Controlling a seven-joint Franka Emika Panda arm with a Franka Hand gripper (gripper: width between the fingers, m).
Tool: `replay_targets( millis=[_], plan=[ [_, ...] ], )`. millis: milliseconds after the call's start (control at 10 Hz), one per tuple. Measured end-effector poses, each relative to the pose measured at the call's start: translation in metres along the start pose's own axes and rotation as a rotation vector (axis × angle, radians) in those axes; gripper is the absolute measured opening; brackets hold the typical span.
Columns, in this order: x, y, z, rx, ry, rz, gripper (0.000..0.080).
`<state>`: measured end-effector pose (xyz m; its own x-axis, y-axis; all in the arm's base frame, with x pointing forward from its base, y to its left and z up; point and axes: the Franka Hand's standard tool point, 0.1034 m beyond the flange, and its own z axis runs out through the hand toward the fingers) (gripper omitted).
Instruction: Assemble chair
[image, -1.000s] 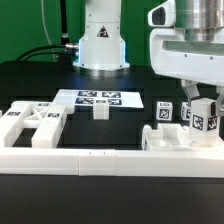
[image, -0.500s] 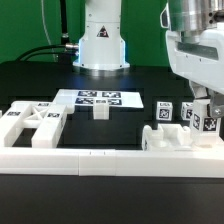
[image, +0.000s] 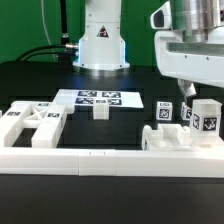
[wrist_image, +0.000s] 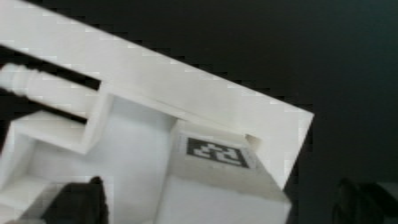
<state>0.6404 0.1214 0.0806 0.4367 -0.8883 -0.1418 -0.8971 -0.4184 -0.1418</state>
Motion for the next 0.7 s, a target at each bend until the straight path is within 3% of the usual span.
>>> replay_targets(
  millis=[300,500,700],
  plan=[
    [0.0002,0.0001,0.0000,0.000,0.000,-0.209,0.0648],
    [0.0010,0.0016,-0.0010,-0.043,0.022,-0.493,0.0648],
    [0.0030,0.0025,-0.0011,-0.056,0.029,-0.691,0.0648]
  ],
)
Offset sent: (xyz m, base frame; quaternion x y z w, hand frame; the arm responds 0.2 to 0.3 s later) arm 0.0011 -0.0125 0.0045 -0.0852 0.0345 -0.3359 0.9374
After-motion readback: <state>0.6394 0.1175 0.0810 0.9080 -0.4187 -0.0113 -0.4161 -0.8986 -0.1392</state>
